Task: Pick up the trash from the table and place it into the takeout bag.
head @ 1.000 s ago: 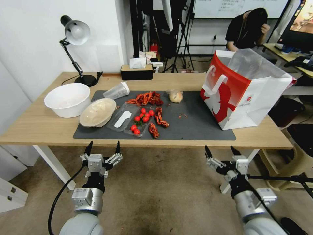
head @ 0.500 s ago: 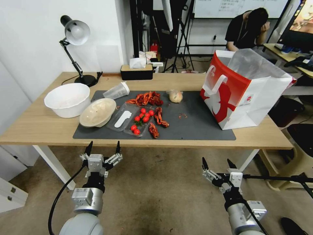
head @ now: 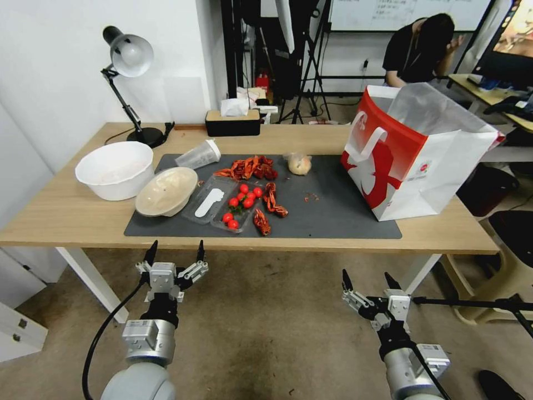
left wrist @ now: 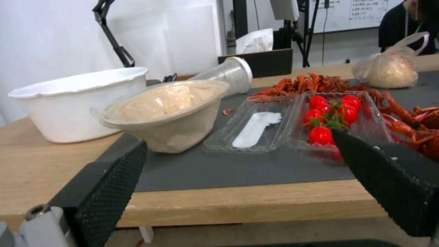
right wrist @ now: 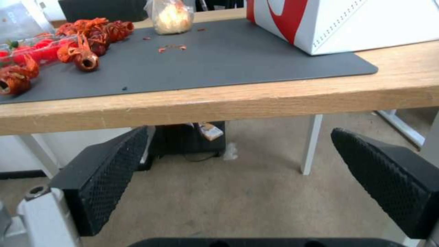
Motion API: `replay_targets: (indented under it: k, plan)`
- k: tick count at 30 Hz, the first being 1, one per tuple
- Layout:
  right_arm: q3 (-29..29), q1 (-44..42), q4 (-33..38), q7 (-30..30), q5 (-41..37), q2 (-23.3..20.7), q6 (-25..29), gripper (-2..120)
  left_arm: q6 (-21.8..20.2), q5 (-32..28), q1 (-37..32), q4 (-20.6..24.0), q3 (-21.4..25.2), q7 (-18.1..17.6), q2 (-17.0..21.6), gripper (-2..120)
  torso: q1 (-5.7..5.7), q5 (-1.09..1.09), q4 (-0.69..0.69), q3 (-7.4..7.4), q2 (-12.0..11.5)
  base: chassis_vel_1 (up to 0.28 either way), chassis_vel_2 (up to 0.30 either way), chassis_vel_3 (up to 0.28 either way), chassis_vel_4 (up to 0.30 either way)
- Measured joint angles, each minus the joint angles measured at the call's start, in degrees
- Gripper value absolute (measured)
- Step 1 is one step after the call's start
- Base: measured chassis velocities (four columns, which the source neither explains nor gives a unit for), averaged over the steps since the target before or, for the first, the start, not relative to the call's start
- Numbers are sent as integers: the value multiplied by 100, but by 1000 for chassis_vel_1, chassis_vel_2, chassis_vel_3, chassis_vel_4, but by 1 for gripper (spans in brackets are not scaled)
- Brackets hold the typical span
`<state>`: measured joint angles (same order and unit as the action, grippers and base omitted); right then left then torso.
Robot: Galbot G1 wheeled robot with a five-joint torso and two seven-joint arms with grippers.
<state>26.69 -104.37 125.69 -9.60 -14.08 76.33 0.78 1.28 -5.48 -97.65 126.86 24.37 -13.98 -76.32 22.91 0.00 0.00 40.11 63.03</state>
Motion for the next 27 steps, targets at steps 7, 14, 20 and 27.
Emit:
replay_targets:
  k: [7, 14, 20, 27]
  plan:
    - [-9, 17, 15, 0, 22, -13, -23, 100, -2, 27, -23, 2, -7, 2, -20, 100, 1, 0, 0, 0, 0, 0, 0, 0, 0]
    - [-99, 315, 130, 0, -46, -205, -326, 100, -4, 42, -45, 14, -5, 5, -24, 100, 1, 0, -1, 0, 0, 0, 0, 0, 0]
    - [-234, 978, 124, 16, -361, -584, -790, 100, -3, 68, -68, 20, 7, 7, -28, 100, 1, 1, 0, 0, 0, 0, 0, 0, 0]
    - [-492, 2033, -118, 2, -929, -1080, -1174, 100, -4, 147, -104, 34, 8, 16, -73, 100, 1, 0, 2, 1, 0, 0, 0, 0, 0]
